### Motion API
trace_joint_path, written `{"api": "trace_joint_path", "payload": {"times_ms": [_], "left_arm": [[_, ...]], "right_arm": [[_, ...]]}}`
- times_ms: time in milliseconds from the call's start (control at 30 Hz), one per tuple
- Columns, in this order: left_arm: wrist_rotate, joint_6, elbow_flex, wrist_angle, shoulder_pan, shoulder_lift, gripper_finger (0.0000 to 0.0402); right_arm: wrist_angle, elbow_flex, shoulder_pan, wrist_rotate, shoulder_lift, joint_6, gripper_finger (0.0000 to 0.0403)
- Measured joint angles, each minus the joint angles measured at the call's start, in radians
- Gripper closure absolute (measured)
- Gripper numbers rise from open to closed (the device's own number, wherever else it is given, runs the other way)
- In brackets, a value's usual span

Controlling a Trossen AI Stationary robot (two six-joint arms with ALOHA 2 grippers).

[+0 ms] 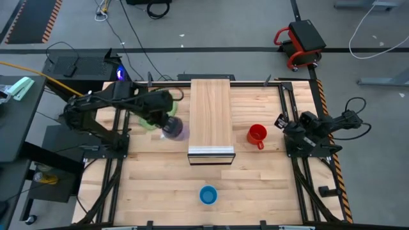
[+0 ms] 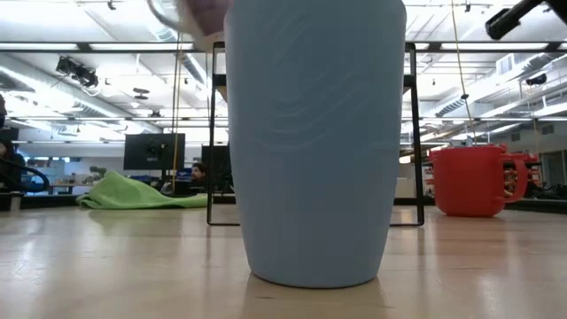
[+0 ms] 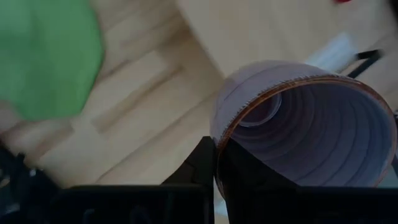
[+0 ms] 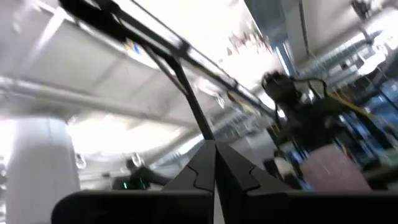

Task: Stack small to large cups/mugs on shelf
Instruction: Put the violet mug on the shelf

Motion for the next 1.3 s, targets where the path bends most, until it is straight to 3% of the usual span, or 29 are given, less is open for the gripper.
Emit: {"api": "trace_joint_path", "payload": {"times_ms": [300,433,667,767,967,1300], "left_arm": [[0.002,0.287,0.23,0.001,0.078,0.218,0.0385],[0.049,0.404,0.25,-0.001,0.12,0.274,0.0385],[0.07,0.435,0.25,0.0,0.133,0.318,0.0385],[0.081,0.42,0.25,0.002,0.124,0.329,0.0385],[0.102,0.394,0.25,0.081,0.074,0.332,0.0385],[0.098,0.376,0.25,0.067,0.044,0.341,0.0385]], "right_arm": [[0.153,0.0,0.0,0.0,0.0,-0.085,0.0388],[0.167,0.001,0.0,0.0,0.0,-0.072,0.0388],[0.147,0.022,0.0,0.008,0.0,0.014,0.0388],[0.037,0.035,0.0,0.097,0.0,0.104,0.0388],[-0.474,0.087,0.0,0.313,0.012,0.265,0.0386],[-0.501,0.094,0.0,0.404,0.071,0.304,0.0388]]}}
